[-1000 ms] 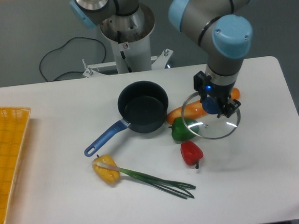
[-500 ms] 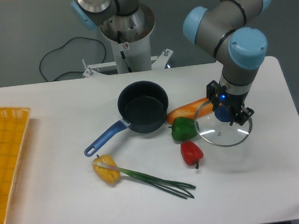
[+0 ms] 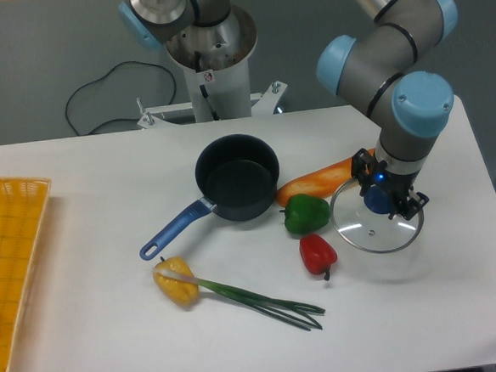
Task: Place the lid on the table
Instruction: 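Carry the glass lid away from the saucepan past the baguette, then lower the glass lid flat onto the table beside the peppers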
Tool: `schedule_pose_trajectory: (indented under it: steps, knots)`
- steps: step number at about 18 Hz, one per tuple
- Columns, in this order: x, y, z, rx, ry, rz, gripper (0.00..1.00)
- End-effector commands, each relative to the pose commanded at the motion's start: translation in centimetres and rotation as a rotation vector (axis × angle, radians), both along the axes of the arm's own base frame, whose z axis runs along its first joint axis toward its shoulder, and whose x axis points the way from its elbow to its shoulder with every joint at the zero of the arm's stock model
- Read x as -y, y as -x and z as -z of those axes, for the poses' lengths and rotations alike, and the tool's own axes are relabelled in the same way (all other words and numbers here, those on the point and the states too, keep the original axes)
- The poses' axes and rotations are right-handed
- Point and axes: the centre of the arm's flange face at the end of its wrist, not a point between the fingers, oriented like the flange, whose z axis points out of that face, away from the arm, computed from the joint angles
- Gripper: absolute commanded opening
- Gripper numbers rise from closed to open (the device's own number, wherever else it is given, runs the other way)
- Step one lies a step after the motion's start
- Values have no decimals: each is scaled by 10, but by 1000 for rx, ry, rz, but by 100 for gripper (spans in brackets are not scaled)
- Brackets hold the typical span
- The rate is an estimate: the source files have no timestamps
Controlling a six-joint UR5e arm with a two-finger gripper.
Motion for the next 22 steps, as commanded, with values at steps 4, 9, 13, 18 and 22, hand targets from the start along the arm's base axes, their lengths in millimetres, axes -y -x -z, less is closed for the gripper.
schedule_pose_trajectory:
  steps: [4, 9, 13, 18, 22]
  knots:
    - [-2, 4, 12, 11, 5, 0, 48]
    - [-3, 8, 28, 8, 26, 4, 48]
    - [-2, 10, 34, -3, 77, 11, 48]
    - [-3, 11, 42, 4, 86, 11, 49]
    - [-4, 11, 47, 9, 90, 12, 49]
